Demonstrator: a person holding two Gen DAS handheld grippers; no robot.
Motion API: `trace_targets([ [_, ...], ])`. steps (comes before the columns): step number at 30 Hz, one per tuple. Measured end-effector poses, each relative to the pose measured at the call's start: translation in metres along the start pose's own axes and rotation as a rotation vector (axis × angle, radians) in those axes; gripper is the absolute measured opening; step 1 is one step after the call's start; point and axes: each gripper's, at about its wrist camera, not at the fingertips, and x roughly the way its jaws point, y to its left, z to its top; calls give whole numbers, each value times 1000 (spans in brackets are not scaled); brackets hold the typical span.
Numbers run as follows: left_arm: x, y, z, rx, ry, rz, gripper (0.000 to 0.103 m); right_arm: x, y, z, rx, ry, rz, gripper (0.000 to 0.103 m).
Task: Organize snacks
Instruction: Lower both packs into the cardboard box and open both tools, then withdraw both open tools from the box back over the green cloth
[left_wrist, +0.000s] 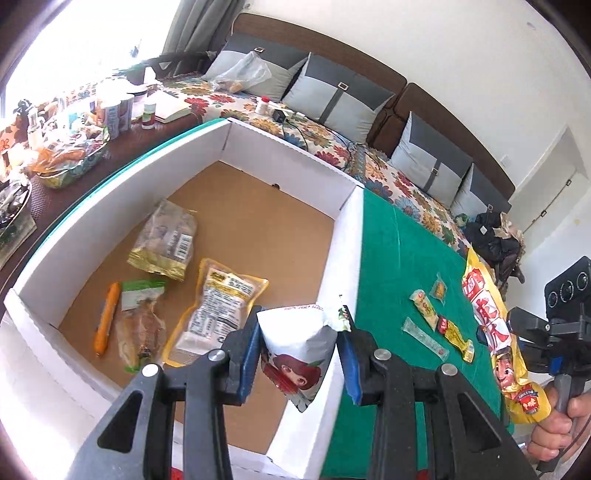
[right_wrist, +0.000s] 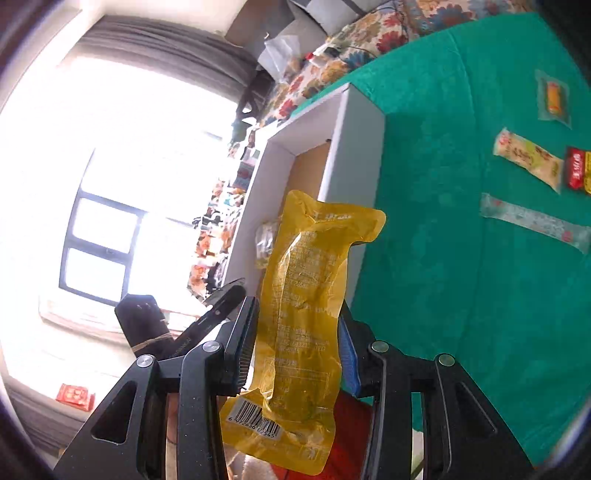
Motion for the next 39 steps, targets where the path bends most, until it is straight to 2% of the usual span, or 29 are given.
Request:
trace_targets([
  [4,-14,55,14,-61,-32,103,37,71,72,13,-177,48,-32,45],
  [6,-16,70,19,-68,-32,141,39,99,94,15,-255,37,-51,54],
  [7,-17,76,20,-76,-35,186,45,109,102,15,-290,33,-66,73],
  [8,-18,82,20,-86,-36,223,54,118,109,16,-321,27,-93,77],
  [9,-18,87,19,-95,-40,236,59,120,115,15,-347,17,-115,77],
  [11,-20,91,16,-107,-53,245,77,107,118,11,-377,-16,-122,77],
  [13,-19,88,11,-108,-66,263,85,88,115,7,-406,-50,-136,77],
  [15,-13,79,6,-103,-60,262,85,69,110,3,-462,-86,-194,77],
  [17,-3,63,0,-94,-38,251,85,53,102,0,-533,-130,-255,85],
  [19,9,41,-8,-65,-21,242,85,36,92,-5,-610,-199,-328,88],
  [23,31,-24,-31,79,12,231,85,6,60,-23,-709,-268,-487,88],
  [26,43,-77,-47,193,10,245,85,-19,28,-32,-680,-297,-556,88],
  [30,50,-132,-64,251,-14,223,86,-54,-12,-43,-586,-346,-624,88],
  [35,54,-182,-80,326,-45,199,86,-91,-43,-55,-504,-409,-683,88],
  [39,55,-205,-92,386,-54,203,86,-111,-61,-62,-457,-443,-708,88],
])
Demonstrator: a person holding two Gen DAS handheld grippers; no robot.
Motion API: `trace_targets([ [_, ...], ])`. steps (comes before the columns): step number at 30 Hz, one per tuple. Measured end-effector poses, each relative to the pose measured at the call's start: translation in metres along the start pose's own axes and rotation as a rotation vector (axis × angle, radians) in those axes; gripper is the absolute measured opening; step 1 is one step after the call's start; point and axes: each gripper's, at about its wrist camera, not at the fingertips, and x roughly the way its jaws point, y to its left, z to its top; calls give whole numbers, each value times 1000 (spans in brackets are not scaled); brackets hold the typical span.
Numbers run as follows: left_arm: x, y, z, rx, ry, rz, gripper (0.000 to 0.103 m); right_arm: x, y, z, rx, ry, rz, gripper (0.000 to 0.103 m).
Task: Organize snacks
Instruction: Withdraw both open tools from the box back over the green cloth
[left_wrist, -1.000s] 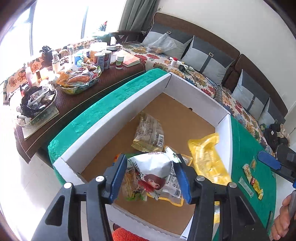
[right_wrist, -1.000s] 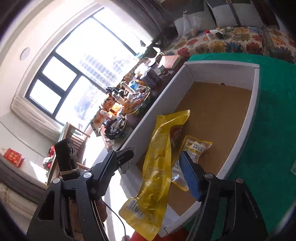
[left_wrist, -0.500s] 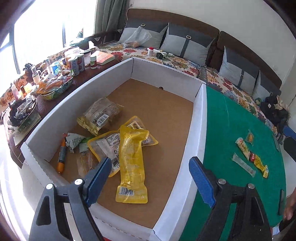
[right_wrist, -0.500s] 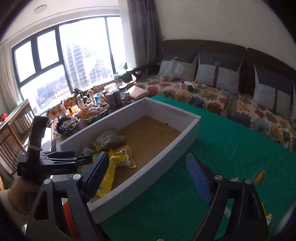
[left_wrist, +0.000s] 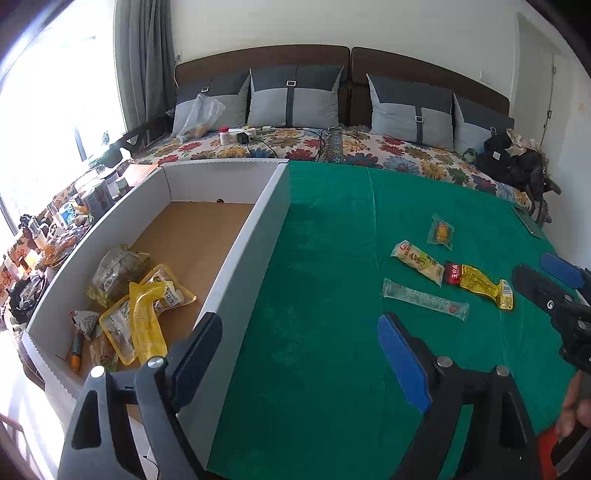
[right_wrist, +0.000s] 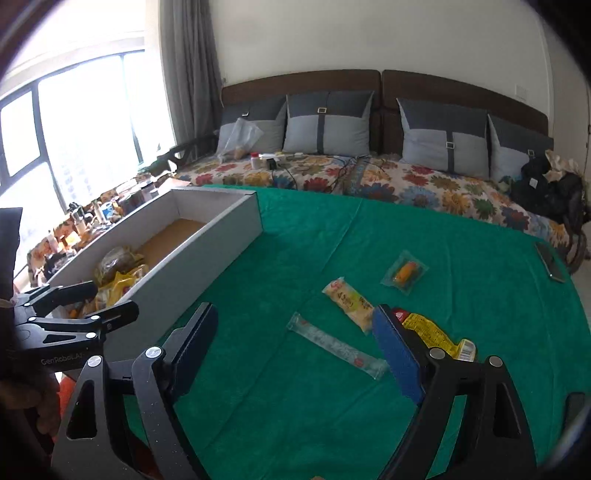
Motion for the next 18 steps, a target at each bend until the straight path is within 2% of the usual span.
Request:
trace_targets([
  [18,12,-20,-12,50,24,48,86,7,-55,-41,129,55,-86,88],
])
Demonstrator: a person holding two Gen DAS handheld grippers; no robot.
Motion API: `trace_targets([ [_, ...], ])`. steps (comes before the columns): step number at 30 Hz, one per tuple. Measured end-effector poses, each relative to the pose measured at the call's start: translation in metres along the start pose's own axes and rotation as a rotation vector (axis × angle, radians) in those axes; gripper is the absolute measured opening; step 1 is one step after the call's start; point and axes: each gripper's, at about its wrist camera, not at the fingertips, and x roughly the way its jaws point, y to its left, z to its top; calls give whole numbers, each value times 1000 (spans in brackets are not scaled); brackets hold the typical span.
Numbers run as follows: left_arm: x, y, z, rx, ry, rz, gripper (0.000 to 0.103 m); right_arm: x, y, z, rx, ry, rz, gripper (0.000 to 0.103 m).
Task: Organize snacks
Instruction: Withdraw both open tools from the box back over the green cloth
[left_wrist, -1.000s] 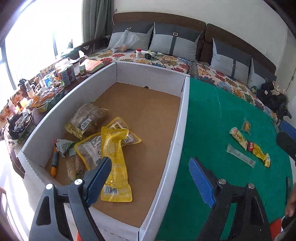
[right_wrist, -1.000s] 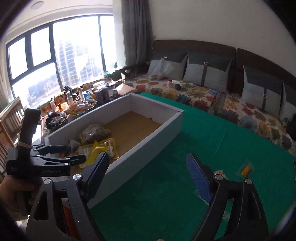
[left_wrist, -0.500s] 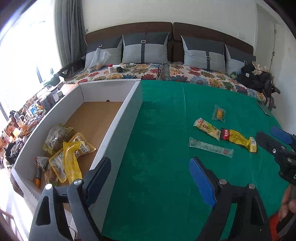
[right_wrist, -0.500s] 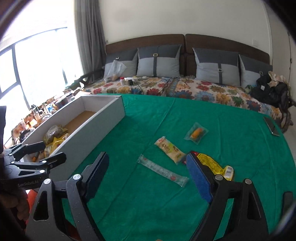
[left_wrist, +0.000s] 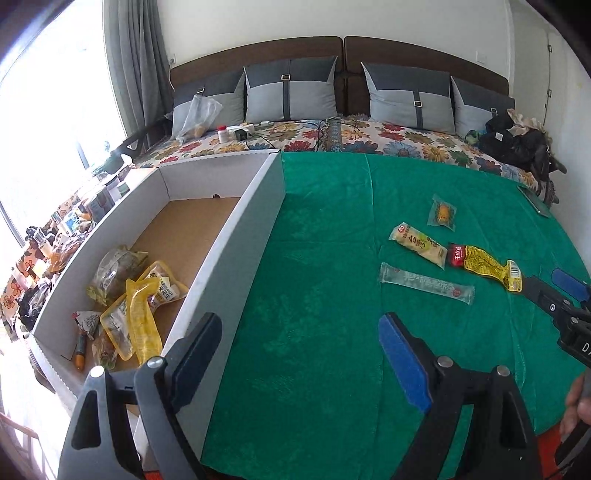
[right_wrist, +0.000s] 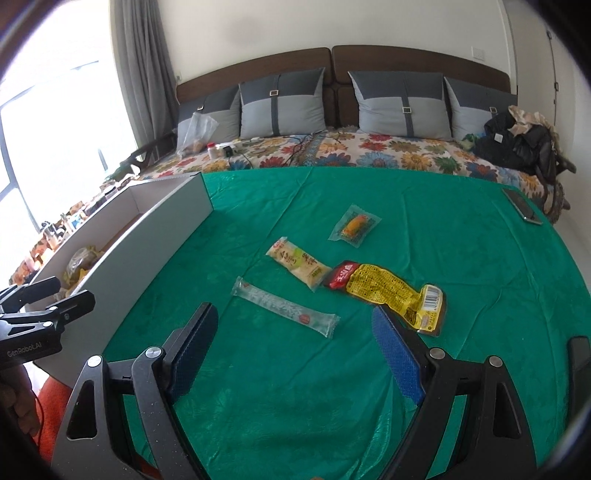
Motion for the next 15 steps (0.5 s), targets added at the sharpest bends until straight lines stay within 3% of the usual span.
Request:
trace_targets([
  [15,17,-23,-4,43,40,11,86,23,-80,-48,128,134,-162,88],
])
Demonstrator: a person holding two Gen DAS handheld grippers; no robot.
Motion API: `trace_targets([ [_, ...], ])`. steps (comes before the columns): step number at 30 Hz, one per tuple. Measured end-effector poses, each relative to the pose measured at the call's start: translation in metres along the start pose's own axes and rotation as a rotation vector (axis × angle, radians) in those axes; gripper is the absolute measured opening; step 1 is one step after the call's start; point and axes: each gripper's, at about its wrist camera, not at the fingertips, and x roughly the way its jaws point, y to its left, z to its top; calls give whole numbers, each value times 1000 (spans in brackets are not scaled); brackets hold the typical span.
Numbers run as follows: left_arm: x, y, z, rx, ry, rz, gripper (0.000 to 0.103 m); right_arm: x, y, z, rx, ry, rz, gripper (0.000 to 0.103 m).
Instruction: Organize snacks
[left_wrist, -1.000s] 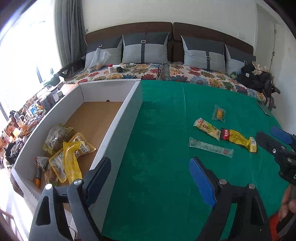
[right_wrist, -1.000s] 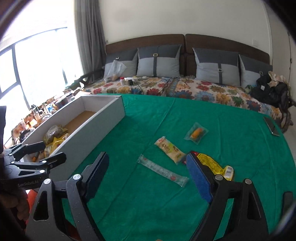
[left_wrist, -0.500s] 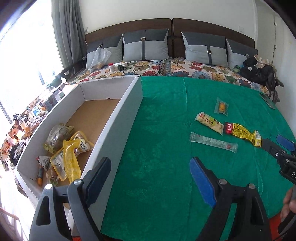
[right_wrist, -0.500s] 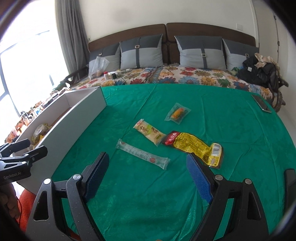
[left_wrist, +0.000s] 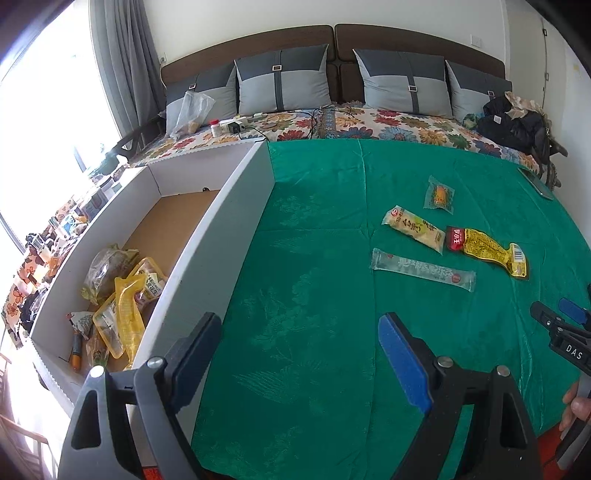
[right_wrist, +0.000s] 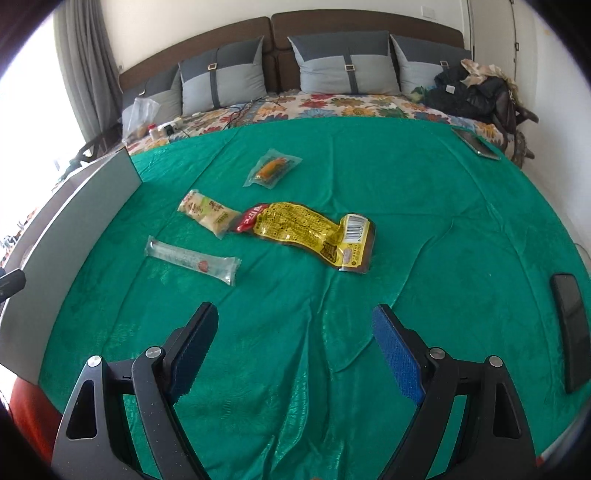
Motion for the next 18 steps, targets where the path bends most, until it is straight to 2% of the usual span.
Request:
trace_targets([
  [9,14,-28,0,48,34,-10,86,11,-37,-13,67,43,-80,88],
  [18,36,-47,-9,77,99,-27,86,16,-58,-16,92,46,-126,88],
])
